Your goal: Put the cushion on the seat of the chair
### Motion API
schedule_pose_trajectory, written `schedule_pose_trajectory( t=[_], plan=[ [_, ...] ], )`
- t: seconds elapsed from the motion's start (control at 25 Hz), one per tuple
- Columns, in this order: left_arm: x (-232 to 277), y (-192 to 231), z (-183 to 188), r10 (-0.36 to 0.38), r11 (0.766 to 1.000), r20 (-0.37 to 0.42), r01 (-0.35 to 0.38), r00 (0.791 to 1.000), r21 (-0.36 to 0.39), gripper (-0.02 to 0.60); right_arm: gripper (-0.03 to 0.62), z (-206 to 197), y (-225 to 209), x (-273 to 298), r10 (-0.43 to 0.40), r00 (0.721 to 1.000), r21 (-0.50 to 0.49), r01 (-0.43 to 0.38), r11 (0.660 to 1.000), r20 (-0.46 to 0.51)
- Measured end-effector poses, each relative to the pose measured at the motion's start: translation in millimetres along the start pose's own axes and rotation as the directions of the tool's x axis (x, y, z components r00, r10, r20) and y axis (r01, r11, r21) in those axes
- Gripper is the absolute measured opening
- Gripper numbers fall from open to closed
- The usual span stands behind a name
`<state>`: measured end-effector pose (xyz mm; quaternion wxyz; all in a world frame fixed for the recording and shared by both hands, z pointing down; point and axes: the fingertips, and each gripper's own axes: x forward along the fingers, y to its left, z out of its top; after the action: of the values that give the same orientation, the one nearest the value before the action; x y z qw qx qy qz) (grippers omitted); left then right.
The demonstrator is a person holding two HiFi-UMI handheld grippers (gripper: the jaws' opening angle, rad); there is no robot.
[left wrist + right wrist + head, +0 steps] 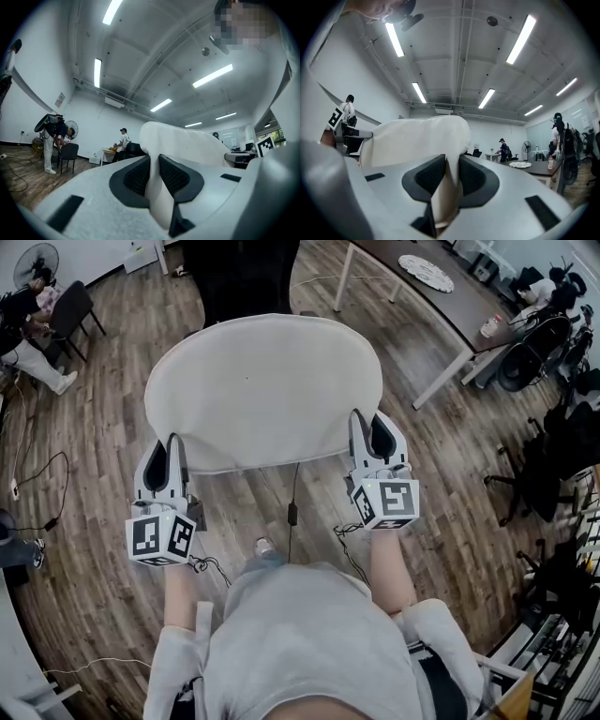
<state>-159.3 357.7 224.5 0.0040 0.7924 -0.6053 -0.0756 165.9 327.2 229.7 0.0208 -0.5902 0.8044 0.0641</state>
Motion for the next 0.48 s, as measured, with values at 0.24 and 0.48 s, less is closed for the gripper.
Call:
schedule_pose_trajectory(
  t=[0.24, 0.48],
  plan=[
    [22, 29, 1, -0.023, 1.0, 0.017, 0.023, 1.0, -0.005, 0.066, 0.078, 0, 13, 28, -0.023, 1.0, 0.007, 0.023, 1.0, 0.013],
    [36, 57, 1, -0.041, 0.999, 0.025, 0.042, 0.999, -0.027, 0.066, 0.078, 1, 31, 50, -0.037, 0.999, 0.005, 0.037, 0.999, 0.022]
  ],
)
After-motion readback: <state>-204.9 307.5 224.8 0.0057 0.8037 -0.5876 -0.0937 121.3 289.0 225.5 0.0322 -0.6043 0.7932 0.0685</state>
